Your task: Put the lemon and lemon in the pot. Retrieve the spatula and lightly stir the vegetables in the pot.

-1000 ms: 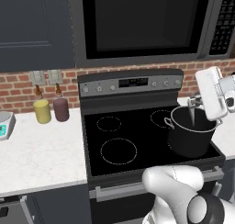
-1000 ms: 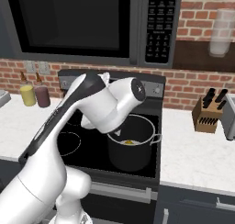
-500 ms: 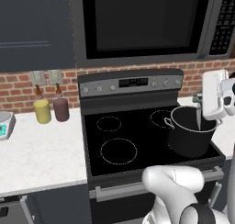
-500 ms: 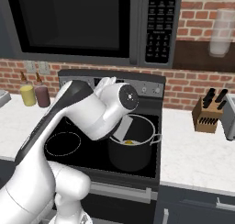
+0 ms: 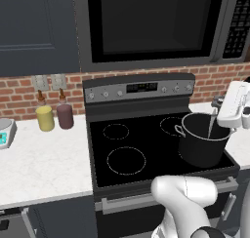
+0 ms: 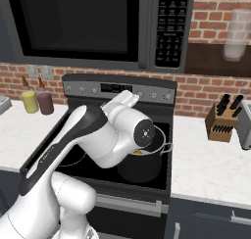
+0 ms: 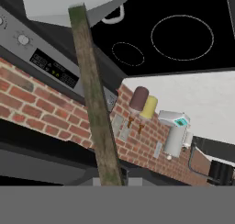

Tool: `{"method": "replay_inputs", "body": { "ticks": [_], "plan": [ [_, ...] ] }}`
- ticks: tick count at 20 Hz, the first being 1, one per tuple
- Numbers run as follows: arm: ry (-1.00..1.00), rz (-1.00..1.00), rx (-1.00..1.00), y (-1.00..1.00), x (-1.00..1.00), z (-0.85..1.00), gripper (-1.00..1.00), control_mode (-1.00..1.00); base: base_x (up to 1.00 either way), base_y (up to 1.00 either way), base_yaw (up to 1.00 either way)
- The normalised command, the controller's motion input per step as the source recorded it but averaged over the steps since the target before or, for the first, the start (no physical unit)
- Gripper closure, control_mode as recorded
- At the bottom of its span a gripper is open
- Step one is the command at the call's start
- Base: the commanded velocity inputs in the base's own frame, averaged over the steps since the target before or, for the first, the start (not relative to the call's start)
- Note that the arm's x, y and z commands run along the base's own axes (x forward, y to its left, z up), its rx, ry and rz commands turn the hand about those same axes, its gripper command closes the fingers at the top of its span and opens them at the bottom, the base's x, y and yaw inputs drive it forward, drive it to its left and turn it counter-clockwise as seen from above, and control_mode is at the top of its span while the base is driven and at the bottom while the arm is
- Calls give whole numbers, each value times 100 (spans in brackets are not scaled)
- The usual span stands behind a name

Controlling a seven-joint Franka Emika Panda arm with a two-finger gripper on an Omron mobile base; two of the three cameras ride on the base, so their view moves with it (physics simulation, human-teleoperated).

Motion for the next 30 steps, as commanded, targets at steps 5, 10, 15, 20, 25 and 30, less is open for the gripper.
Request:
{"method": "replay_inputs", "body": {
  "ticks": [5, 10, 15, 20, 25, 30],
  "plan": [
    [0, -19, 24, -14, 1, 15, 100, -100, 0, 0, 0],
    [3, -21, 17, -12, 6, 14, 100, -100, 0, 0, 0],
    [9, -3, 9, -5, 4, 1, 100, -100, 0, 0, 0],
    [1, 0, 14, -2, 9, 0, 100, -100, 0, 0, 0],
    [-8, -1, 14, -2, 18, 0, 100, -100, 0, 0, 0],
    [-2, -8, 10, -28, 25, -1, 100, -100, 0, 0, 0]
  ]
}}
